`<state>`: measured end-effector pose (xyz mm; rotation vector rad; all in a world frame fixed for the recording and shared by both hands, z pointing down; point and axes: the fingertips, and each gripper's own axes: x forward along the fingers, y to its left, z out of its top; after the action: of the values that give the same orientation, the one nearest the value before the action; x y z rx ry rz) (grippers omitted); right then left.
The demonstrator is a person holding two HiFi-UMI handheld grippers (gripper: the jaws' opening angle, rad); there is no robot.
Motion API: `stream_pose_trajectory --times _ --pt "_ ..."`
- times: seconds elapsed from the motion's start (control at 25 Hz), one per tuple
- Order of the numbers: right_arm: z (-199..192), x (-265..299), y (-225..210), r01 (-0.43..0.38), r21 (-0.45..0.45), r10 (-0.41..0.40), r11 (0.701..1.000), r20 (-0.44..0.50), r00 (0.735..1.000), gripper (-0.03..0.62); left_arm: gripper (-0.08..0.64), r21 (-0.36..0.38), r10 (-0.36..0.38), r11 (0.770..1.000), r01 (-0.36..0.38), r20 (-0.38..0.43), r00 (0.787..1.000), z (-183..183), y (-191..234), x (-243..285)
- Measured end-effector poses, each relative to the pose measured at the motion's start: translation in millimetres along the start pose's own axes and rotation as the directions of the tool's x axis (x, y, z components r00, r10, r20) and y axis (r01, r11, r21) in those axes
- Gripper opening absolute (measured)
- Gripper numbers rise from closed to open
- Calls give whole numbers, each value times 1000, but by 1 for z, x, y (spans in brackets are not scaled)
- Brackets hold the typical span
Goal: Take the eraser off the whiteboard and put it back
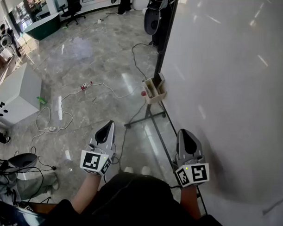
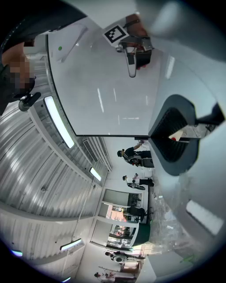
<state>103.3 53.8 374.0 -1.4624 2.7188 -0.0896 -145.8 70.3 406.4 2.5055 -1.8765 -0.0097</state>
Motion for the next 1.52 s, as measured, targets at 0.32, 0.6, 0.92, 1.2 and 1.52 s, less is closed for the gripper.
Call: stream_pose_trajectory --times 0.32,0.6,0.92,1.2,1.52 --pt "1 5 -5 -9 1 9 1000 5 1000 9 5 2 -1 1000 1 0 1000 0 -1 6" --pt "2 4 -5 -29 10 29 1000 10 1000 9 5 3 4 1000 -4 -4 1000 0 -5 6" --pt "0 5 -2 -96 3 96 995 -3 995 9 5 22 18 1000 -17 -14 1000 2 -16 9" --pt "-3 1 -1 -169 53 170 984 -2 985 9 5 43 22 999 -21 -35 999 -4 -41 13" --pt "-2 -1 8 -256 42 256 966 6 967 9 4 5 57 998 -57 6 998 1 -59 13"
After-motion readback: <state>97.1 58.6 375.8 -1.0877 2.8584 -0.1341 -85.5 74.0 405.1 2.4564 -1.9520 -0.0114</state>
